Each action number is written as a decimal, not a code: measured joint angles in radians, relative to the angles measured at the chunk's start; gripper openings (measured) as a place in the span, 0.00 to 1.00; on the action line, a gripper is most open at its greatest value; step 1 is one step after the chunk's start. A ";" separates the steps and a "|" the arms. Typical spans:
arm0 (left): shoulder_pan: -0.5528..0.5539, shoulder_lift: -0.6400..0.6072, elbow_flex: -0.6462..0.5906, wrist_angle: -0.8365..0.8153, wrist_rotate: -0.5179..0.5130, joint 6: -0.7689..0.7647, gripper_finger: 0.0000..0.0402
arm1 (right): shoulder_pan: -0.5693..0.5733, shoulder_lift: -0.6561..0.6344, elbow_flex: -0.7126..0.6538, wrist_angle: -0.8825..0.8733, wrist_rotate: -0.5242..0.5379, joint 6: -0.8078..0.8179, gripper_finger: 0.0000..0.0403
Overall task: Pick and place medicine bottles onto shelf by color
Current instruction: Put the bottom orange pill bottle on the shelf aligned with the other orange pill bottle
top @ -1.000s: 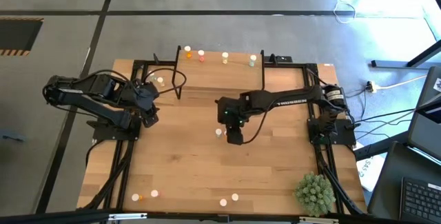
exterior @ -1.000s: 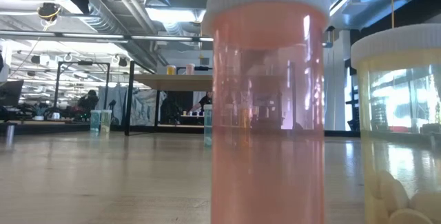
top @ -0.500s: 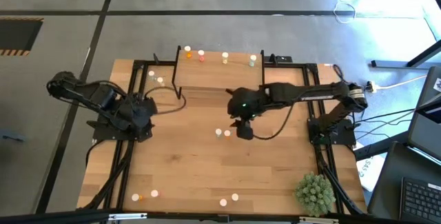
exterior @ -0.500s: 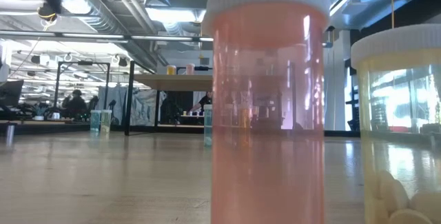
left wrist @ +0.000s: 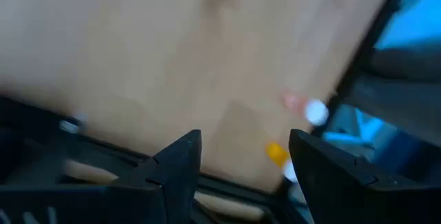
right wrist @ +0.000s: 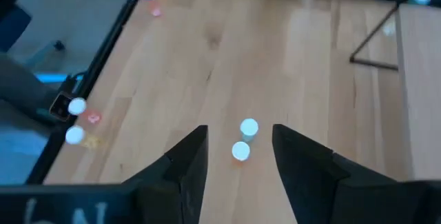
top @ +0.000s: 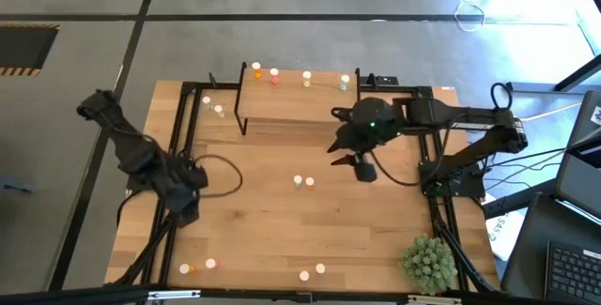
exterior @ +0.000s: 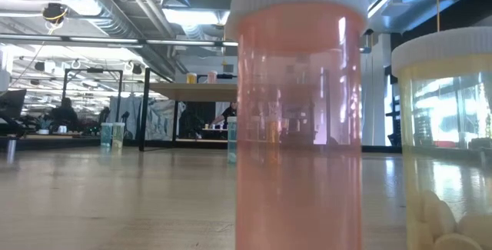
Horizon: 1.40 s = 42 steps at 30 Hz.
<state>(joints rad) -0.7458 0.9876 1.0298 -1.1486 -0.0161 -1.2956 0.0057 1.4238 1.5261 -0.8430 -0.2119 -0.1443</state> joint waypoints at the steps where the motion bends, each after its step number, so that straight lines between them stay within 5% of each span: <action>1: -0.021 0.012 -0.004 0.018 0.022 -0.025 0.53 | -0.005 -0.003 0.000 0.001 -0.030 -0.023 0.41; 8: -0.122 0.094 -0.009 0.055 0.146 -0.170 0.53 | -0.036 -0.007 0.000 -0.001 -0.231 -0.102 0.41; 24: -0.284 0.294 -0.009 0.286 0.138 -0.528 0.53 | -0.037 -0.007 0.000 0.013 -0.164 -0.096 0.41; 32: -0.312 0.326 -0.009 0.287 0.123 -0.419 0.53 | -0.037 -0.006 0.000 0.013 -0.164 -0.094 0.41; 42: -0.311 0.343 -0.009 0.327 -0.021 -0.421 0.53 | -0.036 -0.006 0.000 0.013 -0.165 -0.093 0.41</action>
<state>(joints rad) -1.0570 1.3308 1.0210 -0.8220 -0.0372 -1.7163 -0.0307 1.4174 1.5261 -0.8303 -0.3767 -0.2375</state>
